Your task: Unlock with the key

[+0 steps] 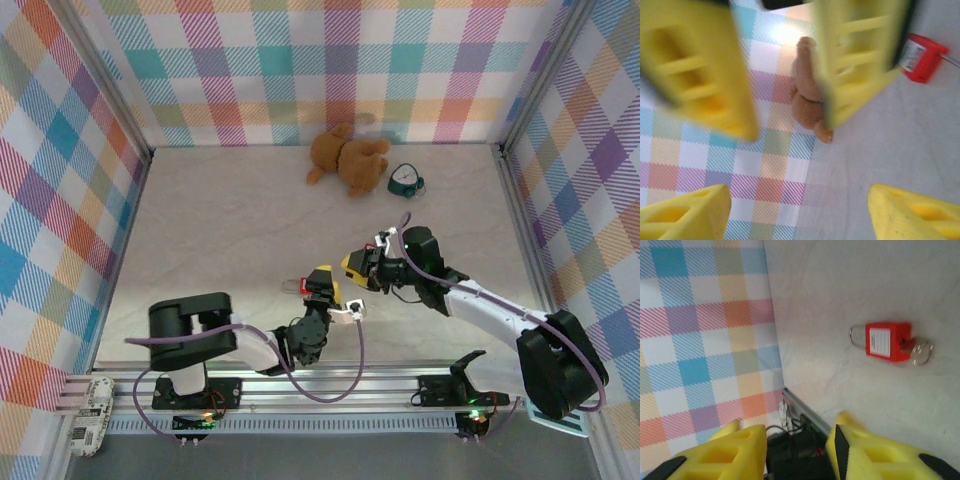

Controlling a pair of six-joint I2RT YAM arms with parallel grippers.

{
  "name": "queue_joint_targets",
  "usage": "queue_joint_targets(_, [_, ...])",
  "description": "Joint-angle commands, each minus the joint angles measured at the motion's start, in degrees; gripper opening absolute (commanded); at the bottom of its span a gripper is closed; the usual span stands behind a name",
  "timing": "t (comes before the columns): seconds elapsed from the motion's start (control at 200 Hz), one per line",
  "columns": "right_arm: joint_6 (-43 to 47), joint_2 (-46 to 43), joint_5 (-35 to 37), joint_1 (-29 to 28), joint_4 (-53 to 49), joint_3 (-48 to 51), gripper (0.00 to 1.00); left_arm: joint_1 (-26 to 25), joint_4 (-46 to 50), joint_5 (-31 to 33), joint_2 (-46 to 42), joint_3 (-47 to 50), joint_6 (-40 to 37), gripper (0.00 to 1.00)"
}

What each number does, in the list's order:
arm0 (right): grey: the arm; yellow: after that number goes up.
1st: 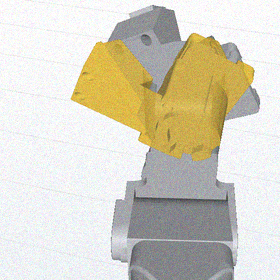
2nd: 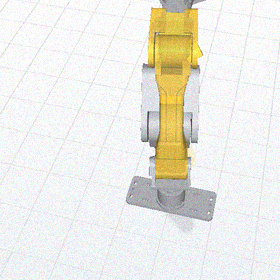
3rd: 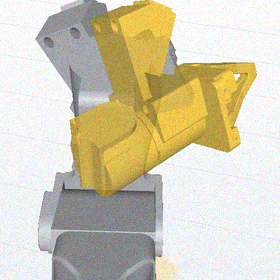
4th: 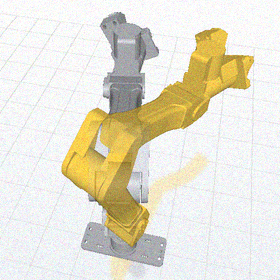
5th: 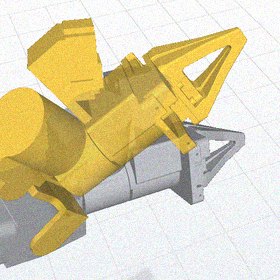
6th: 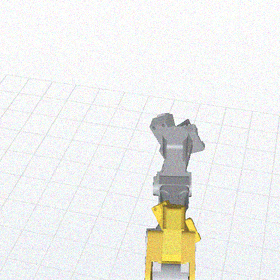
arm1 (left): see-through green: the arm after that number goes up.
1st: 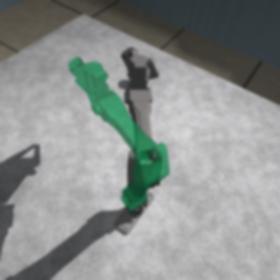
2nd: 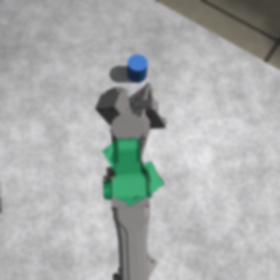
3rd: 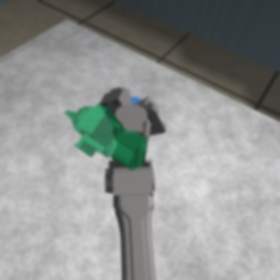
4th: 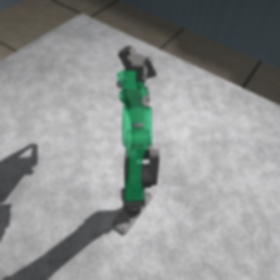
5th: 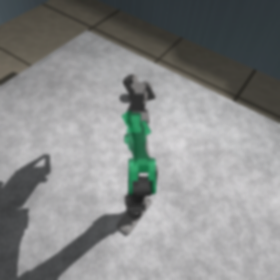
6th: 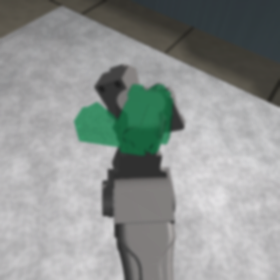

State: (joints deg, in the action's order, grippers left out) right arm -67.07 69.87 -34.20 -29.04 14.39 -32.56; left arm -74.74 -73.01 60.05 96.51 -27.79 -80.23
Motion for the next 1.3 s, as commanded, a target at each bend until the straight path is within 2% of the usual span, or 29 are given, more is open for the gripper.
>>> queue_joint_targets(0.0, [11.39, -2.86, 4.34, 3.17, -10.42, -6.80, 0.50, 4.16, 4.73, 2.38, -12.64, -1.62, 8.11, 0.73])
queue_joint_targets(0.04, [15.53, -2.91, 7.27, 3.38, -14.63, -9.23, 0.53, 6.72, 17.22, 2.08, -17.86, -3.39, 15.49, 0.74])
queue_joint_targets(0.075, [19.03, -2.34, 9.79, 3.46, -17.11, -11.13, 0.56, 9.09, 32.04, 1.24, -22.30, -5.80, 26.13, 0.74])
queue_joint_targets(0.11, [21.81, -0.77, 10.83, 3.46, -19.44, -12.81, 0.58, 11.70, 45.53, -2.67, -26.81, -8.12, 37.14, 0.73])
queue_joint_targets(0.175, [24.74, 2.32, 11.97, 3.40, -22.44, -14.88, 0.59, 17.65, 63.79, -9.16, -32.83, -11.50, 57.36, 0.75])
queue_joint_targets(0.215, [25.08, 3.29, 12.61, 3.37, -22.02, -14.51, 0.60, 21.53, 71.62, -13.87, -34.61, -12.92, 65.06, 0.75])
queue_joint_targets(0.27, [24.93, 3.61, 13.34, 3.45, -21.33, -13.59, 0.60, 24.68, 76.92, -15.56, -34.47, -14.06, 70.27, 0.77])
queue_joint_targets(0.365, [25.52, 3.78, 13.84, 3.37, -20.84, -12.92, 0.62, 25.48, 88.06, -19.95, -28.99, -19.10, 74.71, 0.81])
queue_joint_targets(0.42, [26.08, 3.72, 14.22, 3.41, -21.01, -13.00, 0.62, 26.69, 96.09, -24.66, -23.54, -23.95, 78.56, 0.81])
queue_joint_targets(0.48, [26.90, 3.70, 14.57, 3.41, -21.57, -13.30, 0.63, 27.35, 99.14, -29.73, -18.84, -27.26, 81.16, 0.82])
queue_joint_targets(0.525, [27.35, 3.53, 14.77, 3.40, -21.92, -13.50, 0.64, 27.84, 100.39, -33.65, -15.87, -29.23, 82.49, 0.82])
queue_joint_targets(0.61, [28.38, 3.07, 15.42, 3.37, -23.02, -13.59, 0.64, 28.00, 101.44, -36.56, -10.51, -32.06, 84.01, 0.82])
queue_joint_targets(0.825, [30.38, 1.60, 15.96, 3.36, -24.88, -12.86, 0.67, 28.94, 106.70, -40.01, 3.35, -41.21, 85.13, 0.80])
queue_joint_targets(0.935, [31.16, 0.33, 16.24, 3.37, -25.53, -12.36, 0.67, 29.26, 108.99, -39.65, 4.63, -42.87, 82.14, 0.80])
queue_joint_targets(1.005, [31.99, -0.16, 16.60, 3.42, -26.32, -12.40, 0.68, 30.44, 110.37, -44.11, 2.24, -43.05, 78.69, 0.82])
queue_joint_targets(1.09, [32.68, -0.59, 16.71, 3.44, -26.86, -12.51, 0.68, 32.14, 117.39, -53.50, 0.69, -46.50, 71.86, 0.83])
queue_joint_targets(1.19, [32.51, -0.94, 16.40, 3.46, -25.82, -11.83, 0.69, 32.21, 129.56, -56.34, 4.50, -53.00, 60.20, 0.80])
queue_joint_targets(1.295, [31.80, -0.61, 15.87, 3.39, -24.01, -10.65, 0.69, 31.97, 134.97, -57.52, 9.95, -56.75, 52.43, 0.75])
